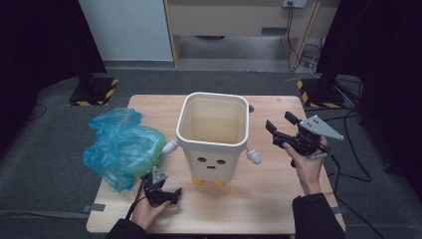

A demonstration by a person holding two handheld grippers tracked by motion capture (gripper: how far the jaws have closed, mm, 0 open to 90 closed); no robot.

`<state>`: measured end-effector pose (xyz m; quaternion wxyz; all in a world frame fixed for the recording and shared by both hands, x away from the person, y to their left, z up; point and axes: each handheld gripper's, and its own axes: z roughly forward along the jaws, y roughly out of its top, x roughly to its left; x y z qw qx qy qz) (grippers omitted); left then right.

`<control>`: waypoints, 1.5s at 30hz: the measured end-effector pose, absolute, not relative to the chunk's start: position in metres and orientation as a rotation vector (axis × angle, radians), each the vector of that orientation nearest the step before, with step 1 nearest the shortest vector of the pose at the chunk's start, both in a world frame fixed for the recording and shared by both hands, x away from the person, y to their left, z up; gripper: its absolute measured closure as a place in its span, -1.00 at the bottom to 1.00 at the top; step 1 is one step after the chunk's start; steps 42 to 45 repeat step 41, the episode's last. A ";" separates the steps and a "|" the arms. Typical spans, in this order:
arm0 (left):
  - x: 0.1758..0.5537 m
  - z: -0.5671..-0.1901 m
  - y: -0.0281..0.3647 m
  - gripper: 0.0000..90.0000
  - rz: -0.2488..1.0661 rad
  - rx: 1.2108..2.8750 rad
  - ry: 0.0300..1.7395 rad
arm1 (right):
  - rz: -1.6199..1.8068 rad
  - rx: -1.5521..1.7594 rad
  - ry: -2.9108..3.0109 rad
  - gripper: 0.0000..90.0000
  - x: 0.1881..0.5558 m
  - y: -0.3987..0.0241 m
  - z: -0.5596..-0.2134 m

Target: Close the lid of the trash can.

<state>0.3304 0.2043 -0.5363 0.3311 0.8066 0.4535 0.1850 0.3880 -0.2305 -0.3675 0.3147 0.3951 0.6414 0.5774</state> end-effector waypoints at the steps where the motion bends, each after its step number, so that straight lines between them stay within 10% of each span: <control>1: 0.330 -0.536 0.204 -1.00 0.483 2.108 1.186 | 1.511 1.045 1.699 -0.47 0.387 -0.232 -0.372; 45: 0.328 -0.536 0.213 -1.00 0.447 2.131 1.118 | 1.050 1.326 2.017 -0.74 0.343 -0.290 -0.509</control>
